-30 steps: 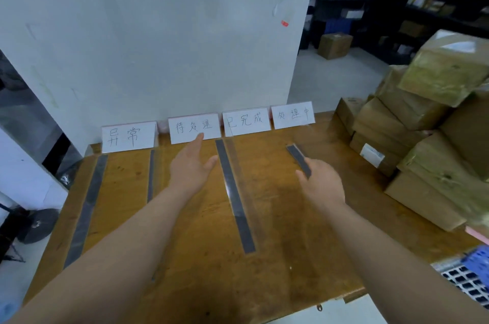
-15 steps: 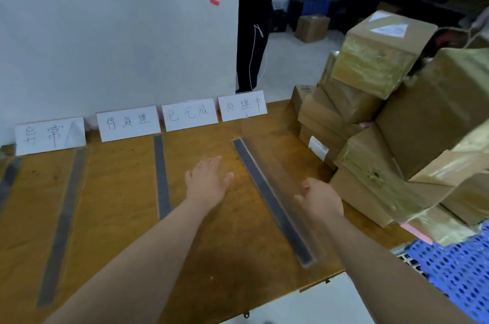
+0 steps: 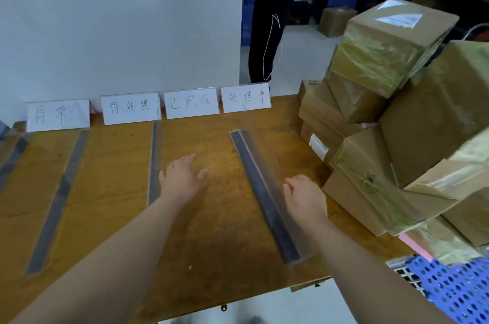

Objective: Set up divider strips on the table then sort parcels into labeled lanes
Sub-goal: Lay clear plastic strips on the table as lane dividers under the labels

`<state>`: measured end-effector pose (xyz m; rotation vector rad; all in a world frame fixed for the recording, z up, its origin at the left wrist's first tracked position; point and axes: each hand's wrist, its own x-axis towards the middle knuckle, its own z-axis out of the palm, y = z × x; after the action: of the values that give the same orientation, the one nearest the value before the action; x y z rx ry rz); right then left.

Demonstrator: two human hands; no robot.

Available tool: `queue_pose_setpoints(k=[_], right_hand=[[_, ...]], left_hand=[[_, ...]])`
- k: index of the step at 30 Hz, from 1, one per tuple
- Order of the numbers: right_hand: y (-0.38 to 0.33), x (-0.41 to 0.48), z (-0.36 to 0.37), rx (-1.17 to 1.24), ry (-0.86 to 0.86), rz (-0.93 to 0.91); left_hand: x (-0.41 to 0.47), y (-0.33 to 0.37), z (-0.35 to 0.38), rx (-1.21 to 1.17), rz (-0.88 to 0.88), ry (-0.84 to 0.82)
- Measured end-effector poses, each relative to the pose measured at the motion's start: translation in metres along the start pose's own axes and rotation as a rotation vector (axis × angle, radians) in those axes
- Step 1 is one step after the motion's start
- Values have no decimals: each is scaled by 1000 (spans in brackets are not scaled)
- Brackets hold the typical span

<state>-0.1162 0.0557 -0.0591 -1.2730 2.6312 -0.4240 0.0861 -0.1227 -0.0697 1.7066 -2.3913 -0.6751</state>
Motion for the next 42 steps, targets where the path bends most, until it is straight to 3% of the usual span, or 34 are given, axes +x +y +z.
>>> queue_pose_setpoints(k=[5,12,21,42], right_hand=[[-21,4,-6,167,59,-58],[-59,18,2,268,-1,-14],[-86,26,34,212,-3,80],[-96,41,51,232,27,105]], left_hand=[[3,-13,-16,62,-21,89],[1,-53,-29,71,-123,59],[-3,-75,-25,54,-135,-67],[-2,-78,-18,-84,-128,22]])
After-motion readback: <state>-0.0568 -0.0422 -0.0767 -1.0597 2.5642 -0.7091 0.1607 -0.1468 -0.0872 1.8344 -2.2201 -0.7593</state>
